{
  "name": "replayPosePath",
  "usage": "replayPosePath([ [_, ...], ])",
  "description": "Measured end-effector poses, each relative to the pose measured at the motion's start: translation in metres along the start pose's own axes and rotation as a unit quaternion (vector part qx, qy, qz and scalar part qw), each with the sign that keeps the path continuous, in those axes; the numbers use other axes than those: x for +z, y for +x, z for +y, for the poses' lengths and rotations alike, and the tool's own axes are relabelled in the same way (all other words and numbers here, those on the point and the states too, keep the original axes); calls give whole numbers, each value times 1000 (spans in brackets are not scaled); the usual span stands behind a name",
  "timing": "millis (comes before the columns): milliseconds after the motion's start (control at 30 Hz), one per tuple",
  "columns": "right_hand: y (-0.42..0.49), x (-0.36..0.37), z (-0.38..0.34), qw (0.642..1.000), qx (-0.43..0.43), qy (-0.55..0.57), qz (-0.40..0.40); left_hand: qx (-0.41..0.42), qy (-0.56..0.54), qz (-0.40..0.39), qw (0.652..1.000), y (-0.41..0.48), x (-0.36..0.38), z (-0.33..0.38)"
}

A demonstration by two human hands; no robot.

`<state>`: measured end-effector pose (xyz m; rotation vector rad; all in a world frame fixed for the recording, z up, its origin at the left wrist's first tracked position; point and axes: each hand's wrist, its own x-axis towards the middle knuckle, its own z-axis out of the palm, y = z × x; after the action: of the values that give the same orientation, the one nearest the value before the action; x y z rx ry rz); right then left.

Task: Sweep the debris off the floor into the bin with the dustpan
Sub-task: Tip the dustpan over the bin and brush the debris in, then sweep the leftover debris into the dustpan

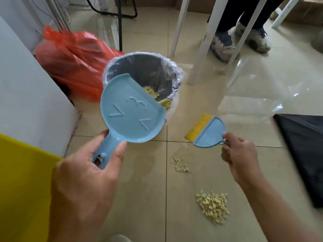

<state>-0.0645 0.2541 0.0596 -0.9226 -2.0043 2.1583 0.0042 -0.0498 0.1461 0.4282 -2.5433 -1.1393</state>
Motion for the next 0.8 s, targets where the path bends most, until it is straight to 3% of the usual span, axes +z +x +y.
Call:
replayPosePath([
  [100,-5,23,65,989,116,-70,-61,31,0,-23,999,-36,10,-10],
  [167,-10,45,94,981,141,-100,-89,28,-4,-36,999,-50,18,-21],
  [300,-11,39,122,976,96,-195,-17,-7,1,-53,999,-67,35,-49],
  [500,-27,-57,127,953,83,-286,47,-91,17,-96,991,-84,65,-88],
  [667,-39,-107,106,966,132,-219,35,-170,40,-268,948,-94,87,-111],
  [800,-34,-129,66,982,137,-125,39,-126,42,-332,934,-96,88,-129],
])
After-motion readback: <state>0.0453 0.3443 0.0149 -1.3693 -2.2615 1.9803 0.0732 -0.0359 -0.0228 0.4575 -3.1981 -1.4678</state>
